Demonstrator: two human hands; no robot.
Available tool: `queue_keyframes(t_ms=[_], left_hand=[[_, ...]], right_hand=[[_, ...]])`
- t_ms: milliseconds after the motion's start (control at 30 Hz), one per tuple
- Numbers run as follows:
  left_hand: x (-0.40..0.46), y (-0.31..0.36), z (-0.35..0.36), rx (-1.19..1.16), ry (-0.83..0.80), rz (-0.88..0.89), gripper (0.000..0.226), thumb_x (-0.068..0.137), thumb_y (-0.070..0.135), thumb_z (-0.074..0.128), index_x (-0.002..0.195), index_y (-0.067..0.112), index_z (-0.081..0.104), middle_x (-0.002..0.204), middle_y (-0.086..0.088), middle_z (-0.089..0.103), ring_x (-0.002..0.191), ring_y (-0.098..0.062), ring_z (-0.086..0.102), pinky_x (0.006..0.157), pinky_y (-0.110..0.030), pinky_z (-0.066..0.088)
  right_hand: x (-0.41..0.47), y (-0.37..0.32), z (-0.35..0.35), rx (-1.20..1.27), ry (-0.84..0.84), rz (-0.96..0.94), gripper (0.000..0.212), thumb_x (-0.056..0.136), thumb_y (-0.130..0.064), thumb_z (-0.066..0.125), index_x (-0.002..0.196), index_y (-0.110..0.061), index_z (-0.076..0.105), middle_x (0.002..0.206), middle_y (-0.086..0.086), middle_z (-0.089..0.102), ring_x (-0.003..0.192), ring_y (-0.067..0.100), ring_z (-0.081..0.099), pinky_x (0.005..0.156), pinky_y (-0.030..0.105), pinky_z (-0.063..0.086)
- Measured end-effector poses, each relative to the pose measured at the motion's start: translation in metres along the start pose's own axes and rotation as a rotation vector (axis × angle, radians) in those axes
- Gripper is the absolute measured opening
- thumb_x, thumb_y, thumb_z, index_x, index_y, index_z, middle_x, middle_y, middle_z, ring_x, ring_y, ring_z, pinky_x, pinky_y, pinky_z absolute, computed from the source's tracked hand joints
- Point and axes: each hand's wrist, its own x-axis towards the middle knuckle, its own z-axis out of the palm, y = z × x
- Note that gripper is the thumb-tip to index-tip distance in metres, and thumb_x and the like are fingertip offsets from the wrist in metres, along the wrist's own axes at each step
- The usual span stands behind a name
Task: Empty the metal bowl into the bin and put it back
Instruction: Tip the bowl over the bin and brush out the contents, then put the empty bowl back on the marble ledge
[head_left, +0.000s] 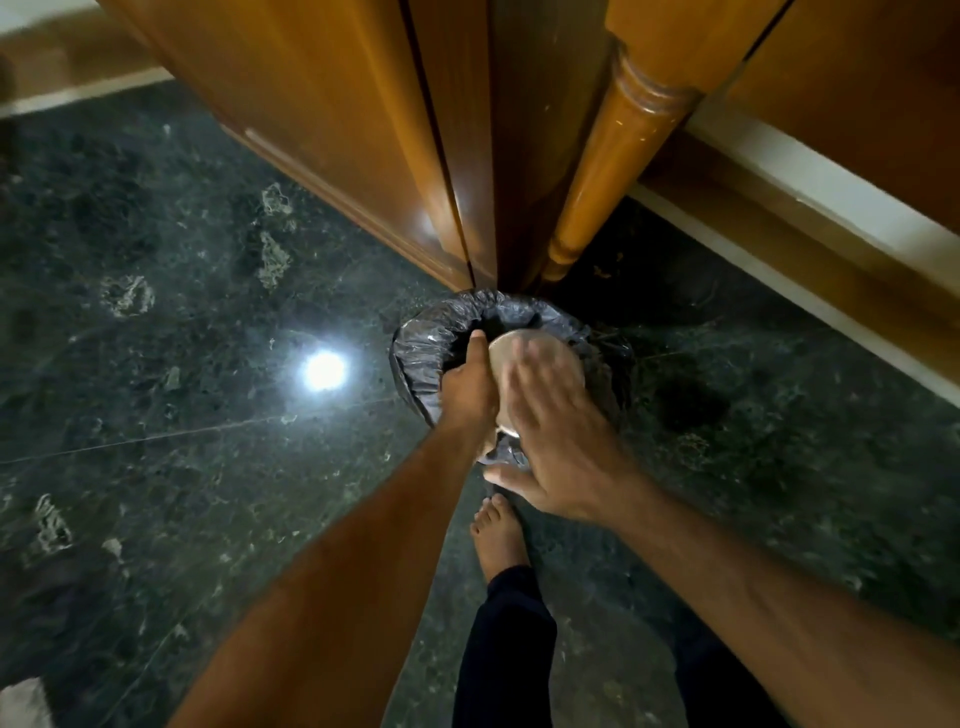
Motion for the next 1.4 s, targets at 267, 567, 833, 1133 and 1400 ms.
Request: queue_keyframes(t_ms=[267,567,833,1133,1400], left_hand=[[-0.017,0.012,-0.01,0.132,-0.01,0.291,0.046,0.099,0.047,0.043,0.07,0.016,0.058,0.071,-0.008,0.062,0.066,-0.024,0.061,0.068,-0.033,0.051],[-0.043,0.013,-0.017,0.372,-0.012,1.018,0.027,0.094,0.034,0.037,0.079,0.015,0.046,0.085,-0.012,0.047,0.083,-0.022,0.045,0.076,-0.029,0.036],[-0.099,0.018,-0.026,0.055,-0.098,0.753,0.026,0.098,0.028,0.032,0.117,0.015,0.044,0.107,0.0,0.051,0.099,0.0,0.056,0.082,-0.026,0.05],[-0.255,0.086,-0.055,0.055,0.09,0.81,0.036,0.093,0.036,0.034,0.123,0.022,0.048,0.12,-0.002,0.054,0.108,-0.021,0.054,0.085,-0.043,0.05],[-0.395,0.162,-0.062,-0.075,0.142,0.983,0.036,0.096,0.04,0.035,0.126,0.03,0.05,0.12,0.006,0.058,0.11,-0.021,0.058,0.087,-0.043,0.052]], right_hand=[[0.014,0.024,-0.01,0.754,0.02,0.88,0.088,0.09,-0.055,0.057,0.153,-0.008,0.016,0.157,0.022,0.027,0.14,0.036,0.034,0.107,0.04,0.036],[0.015,0.045,-0.043,1.982,0.016,1.085,0.032,0.093,-0.034,0.063,0.116,-0.011,0.06,0.121,0.023,0.062,0.102,0.038,0.067,0.078,0.049,0.061],[0.0,0.014,-0.085,1.551,0.143,0.761,0.065,0.081,-0.002,0.054,0.139,-0.028,0.046,0.129,0.0,0.062,0.115,0.018,0.061,0.093,0.044,0.054],[-0.049,-0.046,-0.23,1.481,0.176,0.644,0.065,0.081,-0.017,0.058,0.138,-0.044,0.045,0.136,-0.005,0.058,0.123,0.015,0.055,0.101,0.046,0.051],[-0.09,-0.082,-0.4,1.39,0.303,0.432,0.043,0.094,-0.013,0.05,0.126,-0.041,0.057,0.126,-0.014,0.062,0.116,0.003,0.056,0.103,0.034,0.047]])
